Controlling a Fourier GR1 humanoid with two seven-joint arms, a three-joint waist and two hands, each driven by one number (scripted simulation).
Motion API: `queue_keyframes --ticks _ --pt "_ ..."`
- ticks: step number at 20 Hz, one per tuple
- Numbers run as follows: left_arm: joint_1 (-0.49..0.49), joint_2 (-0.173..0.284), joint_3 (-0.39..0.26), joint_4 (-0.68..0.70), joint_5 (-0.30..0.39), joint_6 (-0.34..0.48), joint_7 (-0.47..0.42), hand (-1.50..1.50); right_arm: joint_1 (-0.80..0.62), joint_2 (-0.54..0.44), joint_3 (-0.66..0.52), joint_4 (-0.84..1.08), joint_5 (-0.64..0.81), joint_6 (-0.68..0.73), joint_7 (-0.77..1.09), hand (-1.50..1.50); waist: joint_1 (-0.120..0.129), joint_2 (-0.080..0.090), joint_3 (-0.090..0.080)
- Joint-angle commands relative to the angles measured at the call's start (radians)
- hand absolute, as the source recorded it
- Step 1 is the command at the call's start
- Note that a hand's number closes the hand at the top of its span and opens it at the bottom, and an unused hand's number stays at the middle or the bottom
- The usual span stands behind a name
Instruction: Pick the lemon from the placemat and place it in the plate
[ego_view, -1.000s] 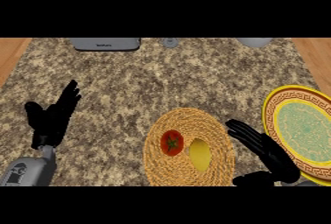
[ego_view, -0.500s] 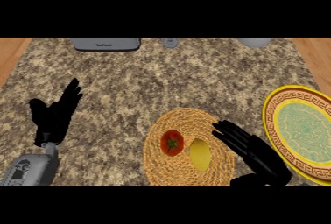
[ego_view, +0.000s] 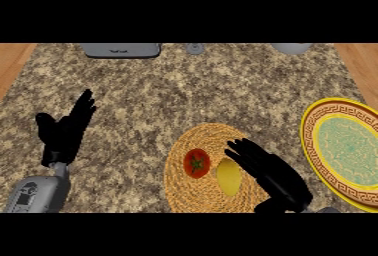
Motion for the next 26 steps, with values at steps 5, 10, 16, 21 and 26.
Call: queue_keyframes --ticks 5,10,16,21,26 --pt "-0.020 -0.030 0.029 -0.031 -0.023 -0.020 0.045 0.00 -0.118 0.143 -0.033 0.145 0.111 0.077 0.040 -1.50 0.004 0.001 0.000" --pt "0.083 -0.063 0.022 -0.088 -0.067 -0.028 0.010 0.00 -0.123 0.179 -0.087 0.184 0.169 0.072 0.023 -1.50 0.004 0.001 0.000" --pt "0.005 -0.043 0.078 -0.027 -0.084 -0.060 0.014 0.00 -0.102 0.205 -0.090 0.200 0.264 0.065 0.021 -1.50 0.002 0.001 0.000" --pt "0.049 -0.052 0.077 -0.079 -0.066 -0.065 0.032 0.00 -0.095 0.202 0.010 0.170 0.335 0.150 0.031 1.50 0.003 -0.001 0.000" --pt "0.036 -0.060 0.089 -0.030 -0.085 -0.071 -0.004 0.00 -0.094 0.265 -0.005 0.243 0.341 0.070 -0.029 1.50 0.002 0.001 0.000"
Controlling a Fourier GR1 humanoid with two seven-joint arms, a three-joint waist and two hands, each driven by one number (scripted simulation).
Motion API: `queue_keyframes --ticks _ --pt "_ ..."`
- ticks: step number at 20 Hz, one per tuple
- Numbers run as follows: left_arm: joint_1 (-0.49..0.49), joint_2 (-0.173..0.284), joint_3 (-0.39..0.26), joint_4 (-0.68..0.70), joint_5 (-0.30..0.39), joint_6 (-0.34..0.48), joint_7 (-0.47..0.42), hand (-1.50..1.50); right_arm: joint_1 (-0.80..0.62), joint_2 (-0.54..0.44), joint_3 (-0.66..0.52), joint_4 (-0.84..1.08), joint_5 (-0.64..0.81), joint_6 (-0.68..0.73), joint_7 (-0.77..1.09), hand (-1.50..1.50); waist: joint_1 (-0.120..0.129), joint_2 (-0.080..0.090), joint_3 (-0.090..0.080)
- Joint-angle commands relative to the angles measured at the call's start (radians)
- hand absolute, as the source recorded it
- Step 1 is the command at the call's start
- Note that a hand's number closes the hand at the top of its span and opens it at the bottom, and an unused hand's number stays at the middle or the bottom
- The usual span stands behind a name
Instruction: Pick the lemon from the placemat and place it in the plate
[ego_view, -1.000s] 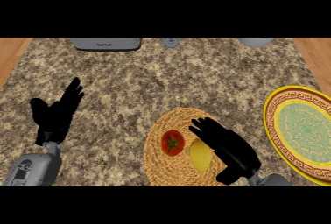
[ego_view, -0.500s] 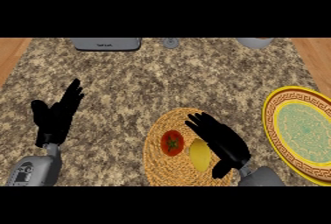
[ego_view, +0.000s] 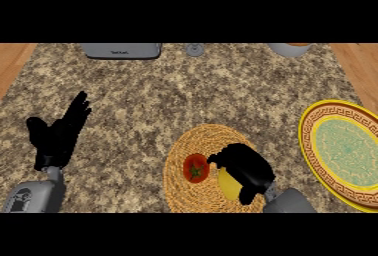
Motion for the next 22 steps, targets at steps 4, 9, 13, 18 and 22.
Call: queue_keyframes --ticks 4,9,13,18,22 --pt "-0.009 0.019 0.025 -0.053 0.018 -0.030 0.056 0.00 0.060 0.039 0.012 0.016 0.005 -0.031 -0.048 1.50 0.001 0.014 0.013" --pt "0.041 -0.006 0.007 -0.018 -0.013 -0.006 -0.006 0.00 0.000 0.148 -0.215 0.086 -0.067 -0.012 0.226 1.50 0.002 0.018 0.012" --pt "0.005 -0.021 -0.004 -0.020 -0.012 0.001 0.009 0.00 -0.066 0.176 -0.363 0.100 -0.122 -0.056 0.571 1.50 0.001 0.022 0.012" --pt "-0.028 -0.013 0.005 -0.012 -0.010 0.000 0.036 0.00 -0.210 0.178 -0.345 0.100 0.042 -0.287 0.828 1.50 0.015 0.016 0.013" --pt "0.010 -0.021 -0.004 -0.033 -0.009 -0.005 0.027 0.00 -0.284 0.165 -0.370 0.011 0.268 -0.384 0.980 1.50 0.007 0.008 0.011"
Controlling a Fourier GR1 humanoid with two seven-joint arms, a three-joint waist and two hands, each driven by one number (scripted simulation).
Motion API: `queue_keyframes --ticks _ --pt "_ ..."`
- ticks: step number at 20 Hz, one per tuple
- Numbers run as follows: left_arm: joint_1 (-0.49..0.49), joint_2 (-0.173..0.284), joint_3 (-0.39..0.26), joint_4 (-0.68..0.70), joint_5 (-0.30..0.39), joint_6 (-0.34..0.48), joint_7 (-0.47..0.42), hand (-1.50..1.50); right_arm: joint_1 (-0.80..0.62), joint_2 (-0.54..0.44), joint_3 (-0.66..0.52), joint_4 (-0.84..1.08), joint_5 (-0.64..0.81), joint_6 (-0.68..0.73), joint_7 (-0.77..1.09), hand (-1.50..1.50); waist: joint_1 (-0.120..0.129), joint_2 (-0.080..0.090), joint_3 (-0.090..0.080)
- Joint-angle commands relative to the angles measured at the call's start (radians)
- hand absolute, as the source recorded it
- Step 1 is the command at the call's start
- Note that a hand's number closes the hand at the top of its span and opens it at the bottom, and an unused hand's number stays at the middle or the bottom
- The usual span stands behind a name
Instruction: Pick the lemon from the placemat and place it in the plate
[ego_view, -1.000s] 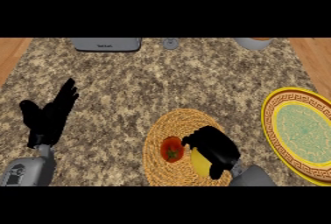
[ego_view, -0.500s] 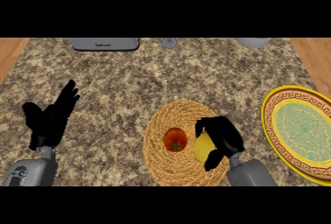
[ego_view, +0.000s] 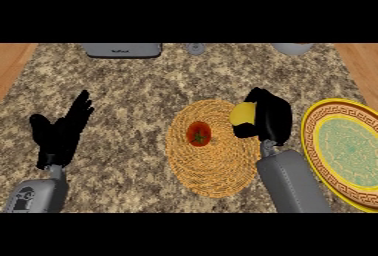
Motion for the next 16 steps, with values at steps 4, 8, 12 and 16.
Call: queue_keyframes --ticks 4,8,12,16 --pt "0.041 0.005 0.010 -0.007 -0.011 0.003 -0.037 0.00 -0.067 -0.025 -0.052 -0.100 0.299 -0.105 0.305 1.50 -0.008 -0.002 0.001" --pt "-0.004 -0.035 -0.023 -0.002 -0.039 0.033 0.001 0.00 -0.083 -0.011 -0.115 -0.194 0.257 -0.072 0.357 1.50 -0.012 0.001 0.002" --pt "0.049 0.002 0.024 -0.012 -0.001 -0.019 -0.039 0.00 0.068 -0.062 -0.161 -0.294 0.197 -0.142 0.307 1.50 -0.010 0.001 0.002" --pt "0.004 -0.016 0.010 0.017 -0.030 0.001 -0.013 0.00 0.164 -0.084 -0.194 -0.415 0.156 -0.105 0.310 1.50 -0.013 0.001 0.002"
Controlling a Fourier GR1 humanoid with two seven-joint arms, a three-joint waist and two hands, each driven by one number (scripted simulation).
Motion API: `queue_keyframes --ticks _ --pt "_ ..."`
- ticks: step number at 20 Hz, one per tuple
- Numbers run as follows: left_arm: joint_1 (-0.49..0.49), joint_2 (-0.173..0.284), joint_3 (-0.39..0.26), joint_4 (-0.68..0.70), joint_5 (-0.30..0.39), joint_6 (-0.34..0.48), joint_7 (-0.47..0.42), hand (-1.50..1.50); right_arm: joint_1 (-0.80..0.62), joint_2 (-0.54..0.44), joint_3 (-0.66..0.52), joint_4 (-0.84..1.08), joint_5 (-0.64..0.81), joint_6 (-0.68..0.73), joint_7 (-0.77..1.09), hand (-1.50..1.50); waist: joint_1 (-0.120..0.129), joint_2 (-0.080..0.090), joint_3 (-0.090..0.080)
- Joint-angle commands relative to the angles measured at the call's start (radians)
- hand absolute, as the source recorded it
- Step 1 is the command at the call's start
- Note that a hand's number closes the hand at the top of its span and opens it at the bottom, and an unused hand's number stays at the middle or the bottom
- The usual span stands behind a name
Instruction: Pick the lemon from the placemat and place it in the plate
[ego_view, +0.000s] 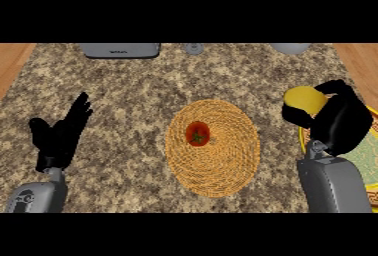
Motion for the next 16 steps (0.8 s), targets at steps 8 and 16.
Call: queue_keyframes --ticks 8,16 --pt "-0.024 0.003 0.026 0.006 0.009 -0.022 0.016 0.00 0.192 -0.182 -0.231 0.067 -0.304 -0.098 -0.225 1.50 0.002 0.002 0.001" --pt "0.001 0.010 0.035 -0.035 0.028 -0.041 0.036 0.00 0.218 -0.220 -0.352 0.180 -0.620 0.054 -0.340 1.50 0.004 0.000 0.001"
